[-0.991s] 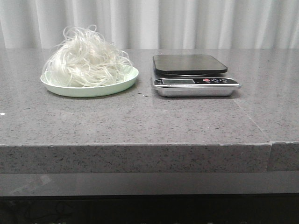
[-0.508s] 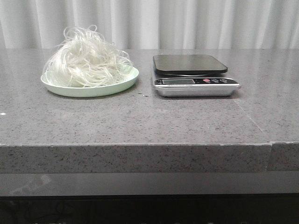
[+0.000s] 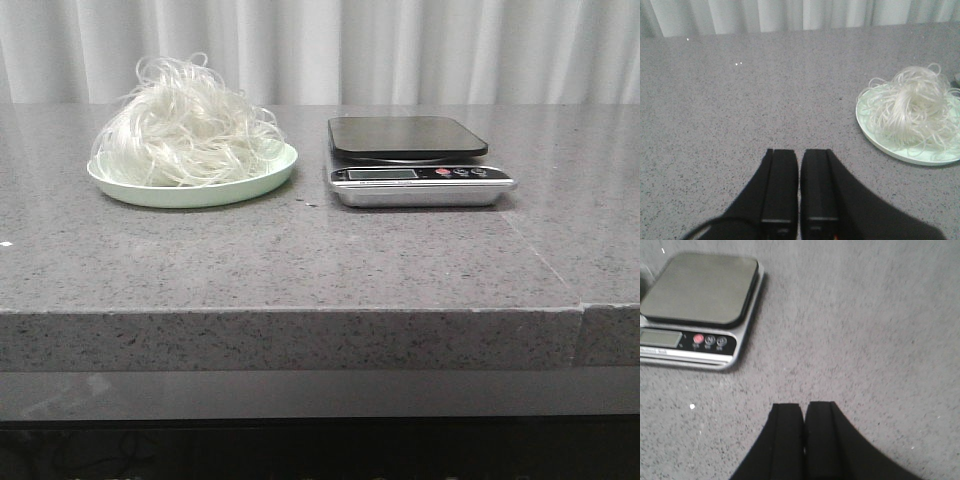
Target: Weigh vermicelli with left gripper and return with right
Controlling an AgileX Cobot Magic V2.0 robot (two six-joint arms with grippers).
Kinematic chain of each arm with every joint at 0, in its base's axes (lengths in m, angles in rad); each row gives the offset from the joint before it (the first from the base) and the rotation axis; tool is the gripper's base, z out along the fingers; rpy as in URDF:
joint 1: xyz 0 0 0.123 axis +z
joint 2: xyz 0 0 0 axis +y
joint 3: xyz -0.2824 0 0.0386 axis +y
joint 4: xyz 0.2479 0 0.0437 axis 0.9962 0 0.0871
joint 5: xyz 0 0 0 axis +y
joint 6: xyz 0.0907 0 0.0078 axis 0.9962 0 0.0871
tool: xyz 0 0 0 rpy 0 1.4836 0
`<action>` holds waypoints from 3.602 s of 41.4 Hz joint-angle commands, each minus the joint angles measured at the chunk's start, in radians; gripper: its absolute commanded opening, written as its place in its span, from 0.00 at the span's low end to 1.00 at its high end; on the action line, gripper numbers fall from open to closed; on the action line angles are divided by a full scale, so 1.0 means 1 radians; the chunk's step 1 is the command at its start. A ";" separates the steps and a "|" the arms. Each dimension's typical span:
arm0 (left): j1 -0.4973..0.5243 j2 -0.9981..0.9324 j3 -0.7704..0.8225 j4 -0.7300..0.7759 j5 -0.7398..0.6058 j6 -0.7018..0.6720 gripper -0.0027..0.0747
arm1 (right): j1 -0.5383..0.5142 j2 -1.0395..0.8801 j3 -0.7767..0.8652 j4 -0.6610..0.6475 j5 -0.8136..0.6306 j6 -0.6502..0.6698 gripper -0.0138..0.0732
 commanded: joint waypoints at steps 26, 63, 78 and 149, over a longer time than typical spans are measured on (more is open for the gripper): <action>-0.145 0.310 -0.122 -0.010 -0.105 -0.001 0.71 | -0.005 0.107 -0.034 0.001 -0.056 -0.007 0.78; -0.326 1.041 -0.538 -0.010 -0.234 -0.001 0.71 | -0.005 0.107 -0.034 0.001 -0.056 -0.007 0.78; -0.326 1.072 -0.552 -0.010 -0.243 -0.001 0.36 | -0.005 0.107 -0.034 0.001 -0.056 -0.007 0.78; -0.668 1.321 -1.104 -0.010 -0.443 -0.001 0.28 | -0.005 0.109 -0.034 0.019 -0.045 -0.007 0.78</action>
